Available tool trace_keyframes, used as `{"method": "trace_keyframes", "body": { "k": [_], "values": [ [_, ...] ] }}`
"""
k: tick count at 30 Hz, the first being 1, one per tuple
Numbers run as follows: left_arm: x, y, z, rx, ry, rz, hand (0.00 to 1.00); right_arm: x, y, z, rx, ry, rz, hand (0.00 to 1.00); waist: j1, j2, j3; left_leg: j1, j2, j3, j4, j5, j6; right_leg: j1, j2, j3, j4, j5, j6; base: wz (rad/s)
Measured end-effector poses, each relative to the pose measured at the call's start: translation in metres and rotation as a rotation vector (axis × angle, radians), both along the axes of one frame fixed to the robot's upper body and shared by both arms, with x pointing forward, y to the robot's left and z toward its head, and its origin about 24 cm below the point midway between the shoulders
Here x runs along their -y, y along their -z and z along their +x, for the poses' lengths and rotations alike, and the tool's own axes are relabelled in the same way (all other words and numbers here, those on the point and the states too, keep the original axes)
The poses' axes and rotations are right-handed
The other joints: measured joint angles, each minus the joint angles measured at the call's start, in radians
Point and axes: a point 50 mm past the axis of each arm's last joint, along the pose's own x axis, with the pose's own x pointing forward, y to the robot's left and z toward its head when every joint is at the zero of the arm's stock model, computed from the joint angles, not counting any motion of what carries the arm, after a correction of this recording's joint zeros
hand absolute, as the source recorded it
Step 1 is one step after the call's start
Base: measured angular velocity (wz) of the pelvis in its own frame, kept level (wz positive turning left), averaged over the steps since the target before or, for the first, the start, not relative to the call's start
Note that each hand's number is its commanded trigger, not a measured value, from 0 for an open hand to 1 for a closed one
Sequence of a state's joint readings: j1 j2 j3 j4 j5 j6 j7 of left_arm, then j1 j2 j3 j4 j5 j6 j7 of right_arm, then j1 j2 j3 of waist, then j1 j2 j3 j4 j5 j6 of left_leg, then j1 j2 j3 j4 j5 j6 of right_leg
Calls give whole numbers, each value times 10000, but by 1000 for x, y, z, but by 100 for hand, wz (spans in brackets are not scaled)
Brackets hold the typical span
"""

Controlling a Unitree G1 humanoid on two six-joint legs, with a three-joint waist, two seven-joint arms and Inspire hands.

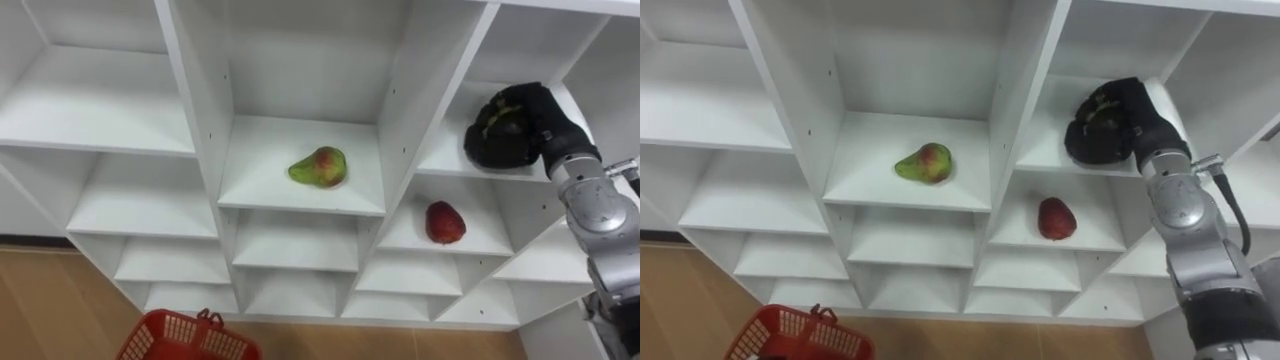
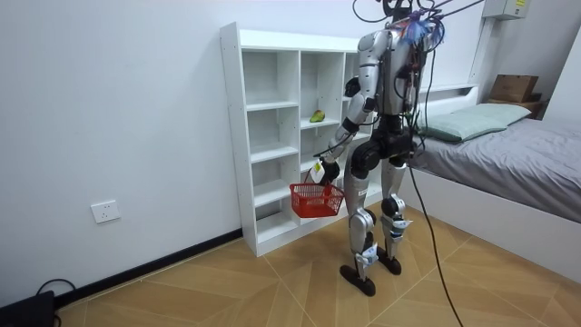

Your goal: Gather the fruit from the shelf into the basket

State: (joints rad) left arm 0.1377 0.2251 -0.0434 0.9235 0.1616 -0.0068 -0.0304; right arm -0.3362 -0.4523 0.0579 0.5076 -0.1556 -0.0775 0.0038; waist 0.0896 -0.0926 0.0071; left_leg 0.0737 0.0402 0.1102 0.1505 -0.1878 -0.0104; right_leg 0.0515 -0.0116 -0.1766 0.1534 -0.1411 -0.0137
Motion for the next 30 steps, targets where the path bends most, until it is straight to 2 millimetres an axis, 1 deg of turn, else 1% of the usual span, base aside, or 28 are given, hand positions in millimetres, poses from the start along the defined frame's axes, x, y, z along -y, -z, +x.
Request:
{"method": "trace_keyframes", "body": {
  "k": [3,4,6,12,14,16,18,19,21,23,26,30],
  "values": [
    [0,0,-1,-21,-2,-1,100,-2,3,-2,-44,9,20,100,-8,21,-28,38,1,6,3,0,0,31,0,5,3,0,0,0],
    [0,0,-1,-34,-12,4,100,-5,4,-3,-28,-11,30,100,-16,32,-47,52,1,8,3,0,0,46,1,16,7,0,0,0],
    [0,0,-1,-30,-7,1,100,-9,4,-6,46,-92,109,100,-34,48,-59,39,1,15,5,0,0,42,-1,20,12,0,0,0],
    [0,0,-1,68,-168,72,100,-27,6,-17,278,-684,558,100,-149,114,-99,32,1,43,8,0,0,28,-1,43,15,0,0,0],
    [2,0,0,113,-68,137,100,-35,6,-25,351,-1084,565,100,-183,174,-125,55,0,56,8,0,0,32,-1,68,17,1,-1,0],
    [4,1,0,148,-26,115,100,-43,5,-32,423,-1451,632,100,-211,247,-111,70,1,126,9,0,0,30,3,111,21,1,-1,-5],
    [5,1,1,226,-11,117,100,-50,3,-39,517,-1841,859,100,-270,318,-81,60,1,148,2,0,0,14,4,137,20,1,-1,-5],
    [6,1,1,244,29,105,100,-57,2,-43,515,-2181,964,100,-299,367,-60,56,4,168,-3,-1,0,2,9,154,19,1,-1,-4],
    [8,1,2,322,101,48,100,-64,2,-51,507,-2539,1145,100,-317,445,-49,47,4,204,-31,-1,0,-18,13,187,14,1,-1,-6],
    [10,1,3,360,159,-26,100,-68,5,-57,265,-2916,1219,100,-302,522,-67,56,4,282,-62,-1,1,-28,22,341,13,1,-1,-10],
    [12,1,3,399,190,-76,100,-75,4,-67,177,-3332,1420,100,-324,546,-98,82,5,338,-64,-1,1,-70,25,401,5,1,-1,-6],
    [14,4,0,287,124,-112,100,-85,-1,-75,246,-3981,1628,100,-338,546,-105,44,14,473,-66,0,2,-174,33,479,41,3,1,-10]
  ]
}}
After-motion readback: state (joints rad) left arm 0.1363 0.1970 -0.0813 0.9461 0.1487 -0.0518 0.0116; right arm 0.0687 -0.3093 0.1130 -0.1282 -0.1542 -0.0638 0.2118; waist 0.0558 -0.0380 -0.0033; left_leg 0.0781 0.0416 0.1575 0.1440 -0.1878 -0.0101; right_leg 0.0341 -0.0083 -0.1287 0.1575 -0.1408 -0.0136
